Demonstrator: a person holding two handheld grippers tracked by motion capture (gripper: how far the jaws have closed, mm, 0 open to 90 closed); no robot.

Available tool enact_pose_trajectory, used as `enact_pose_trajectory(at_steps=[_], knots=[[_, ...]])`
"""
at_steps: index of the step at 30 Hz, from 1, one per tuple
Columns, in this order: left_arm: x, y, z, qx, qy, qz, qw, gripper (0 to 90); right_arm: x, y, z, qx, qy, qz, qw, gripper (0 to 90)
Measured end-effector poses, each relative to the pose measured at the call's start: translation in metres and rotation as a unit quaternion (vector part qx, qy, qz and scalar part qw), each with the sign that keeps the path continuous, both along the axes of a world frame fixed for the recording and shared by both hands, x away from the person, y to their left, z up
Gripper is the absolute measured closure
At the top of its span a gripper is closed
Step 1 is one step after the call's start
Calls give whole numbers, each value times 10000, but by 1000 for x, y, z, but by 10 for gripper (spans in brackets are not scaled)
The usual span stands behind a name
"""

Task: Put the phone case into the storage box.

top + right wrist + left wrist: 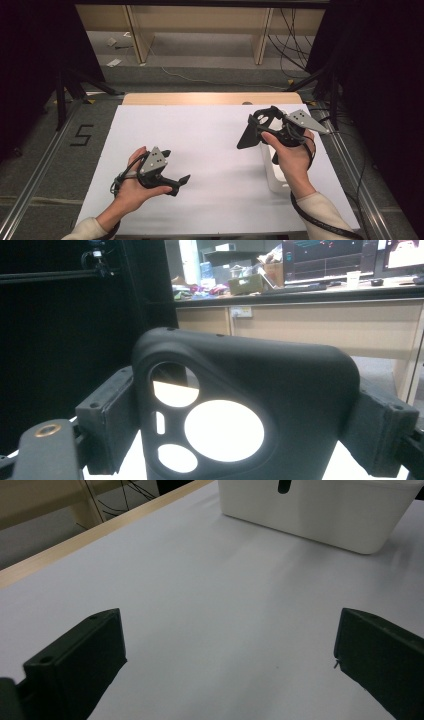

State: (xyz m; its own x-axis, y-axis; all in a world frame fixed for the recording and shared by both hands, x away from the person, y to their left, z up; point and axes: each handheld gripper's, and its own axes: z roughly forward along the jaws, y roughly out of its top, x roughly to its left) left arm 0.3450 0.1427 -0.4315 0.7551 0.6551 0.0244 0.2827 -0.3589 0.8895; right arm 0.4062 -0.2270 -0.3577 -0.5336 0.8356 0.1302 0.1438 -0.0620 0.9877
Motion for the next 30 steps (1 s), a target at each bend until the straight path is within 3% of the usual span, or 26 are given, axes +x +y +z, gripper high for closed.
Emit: enact_pose_trajectory(at_steps=[30], knots=[[-1, 3, -1, -14, 59, -13, 10000, 0, 4, -14, 4, 73, -50, -208, 9997, 156]])
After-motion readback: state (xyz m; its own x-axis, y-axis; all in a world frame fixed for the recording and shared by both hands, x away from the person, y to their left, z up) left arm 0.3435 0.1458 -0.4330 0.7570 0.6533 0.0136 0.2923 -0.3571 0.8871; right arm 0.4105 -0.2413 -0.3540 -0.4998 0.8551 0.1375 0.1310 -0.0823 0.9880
